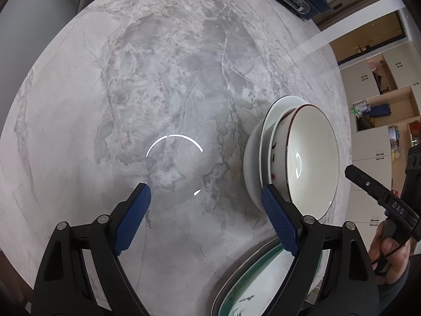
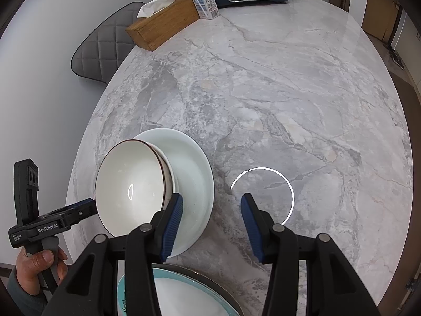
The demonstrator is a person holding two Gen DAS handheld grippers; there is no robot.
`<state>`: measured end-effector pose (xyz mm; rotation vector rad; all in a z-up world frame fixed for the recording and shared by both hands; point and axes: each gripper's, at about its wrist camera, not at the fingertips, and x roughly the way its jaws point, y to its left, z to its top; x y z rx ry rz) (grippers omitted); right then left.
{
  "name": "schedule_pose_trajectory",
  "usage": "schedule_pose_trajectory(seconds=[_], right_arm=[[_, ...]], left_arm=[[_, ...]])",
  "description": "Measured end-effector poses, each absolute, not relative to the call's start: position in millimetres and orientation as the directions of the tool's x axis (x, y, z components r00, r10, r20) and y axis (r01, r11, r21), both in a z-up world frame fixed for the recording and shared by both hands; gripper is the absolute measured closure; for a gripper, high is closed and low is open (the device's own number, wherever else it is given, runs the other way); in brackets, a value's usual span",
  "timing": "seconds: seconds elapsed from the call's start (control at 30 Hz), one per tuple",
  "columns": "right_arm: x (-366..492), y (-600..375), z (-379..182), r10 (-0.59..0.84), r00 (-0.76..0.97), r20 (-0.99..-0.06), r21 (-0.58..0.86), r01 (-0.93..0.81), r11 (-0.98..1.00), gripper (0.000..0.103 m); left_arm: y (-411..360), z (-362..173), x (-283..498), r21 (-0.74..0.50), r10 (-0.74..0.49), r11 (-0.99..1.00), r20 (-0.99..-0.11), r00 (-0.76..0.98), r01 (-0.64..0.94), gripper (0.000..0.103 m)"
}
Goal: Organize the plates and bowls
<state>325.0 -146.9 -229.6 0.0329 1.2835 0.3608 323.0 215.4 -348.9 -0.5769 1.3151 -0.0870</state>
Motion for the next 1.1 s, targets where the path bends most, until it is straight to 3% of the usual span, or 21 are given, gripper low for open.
schedule_pose_trajectory(seconds=[0.87, 1.1], right_arm=[[328.2, -158.2, -242.7, 0.272, 0.219, -0.937, 0.216, -0.248, 0.944, 0.053], [331.5, -157.0, -253.7, 0.286, 0.191, -0.939, 0.232, -0.262, 0.937, 0.053]], left_arm=[[203.0, -363.0, 344.3, -0.434, -0.377, 0.871, -0.890, 0.254, -0.228, 0.018], [201.7, -359.5, 353.3, -0.413, -0.351, 0.882, -0.897, 0.269, -0.227, 0.024]])
